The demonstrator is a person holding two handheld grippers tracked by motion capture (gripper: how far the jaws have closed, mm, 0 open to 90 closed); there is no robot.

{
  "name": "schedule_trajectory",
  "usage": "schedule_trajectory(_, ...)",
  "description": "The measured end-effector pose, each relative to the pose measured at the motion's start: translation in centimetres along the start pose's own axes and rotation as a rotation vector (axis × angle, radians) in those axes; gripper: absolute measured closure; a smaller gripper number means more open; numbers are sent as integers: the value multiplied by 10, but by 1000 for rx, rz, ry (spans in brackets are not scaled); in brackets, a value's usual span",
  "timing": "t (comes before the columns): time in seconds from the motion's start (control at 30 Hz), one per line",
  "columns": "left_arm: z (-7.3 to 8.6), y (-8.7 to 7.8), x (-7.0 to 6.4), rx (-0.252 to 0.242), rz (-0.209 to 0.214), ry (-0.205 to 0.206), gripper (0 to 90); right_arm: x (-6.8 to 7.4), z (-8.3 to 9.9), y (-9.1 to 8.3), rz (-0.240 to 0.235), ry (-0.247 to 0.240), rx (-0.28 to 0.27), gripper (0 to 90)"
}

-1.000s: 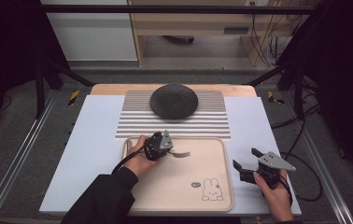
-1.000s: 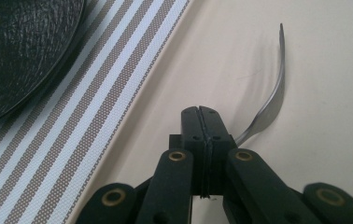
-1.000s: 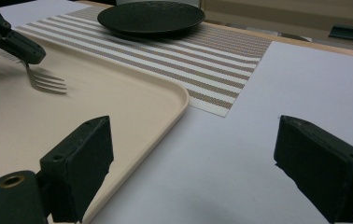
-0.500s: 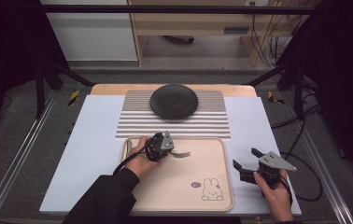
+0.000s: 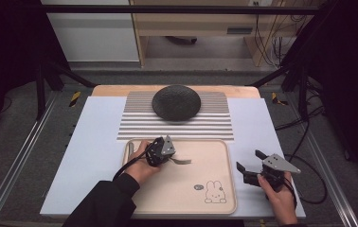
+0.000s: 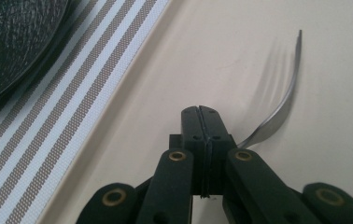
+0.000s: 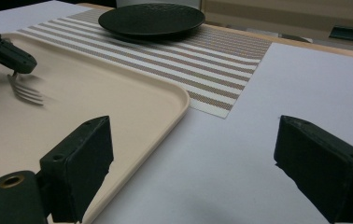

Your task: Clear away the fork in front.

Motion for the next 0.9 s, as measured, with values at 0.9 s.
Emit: schedule_trajectory(0.9, 13, -18, -31, -42, 56, -37, 900, 0, 0, 0, -1, 0, 3, 121)
Point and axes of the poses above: each handheld gripper's, and its own axes: y roughly forward along the jaws, z roughly out of its underside, x roughly to its left, the point moved 2 cm from there along y, roughly forward along the jaws, and after that the axes turned 14 degrees about z, right-handed, at the moved point
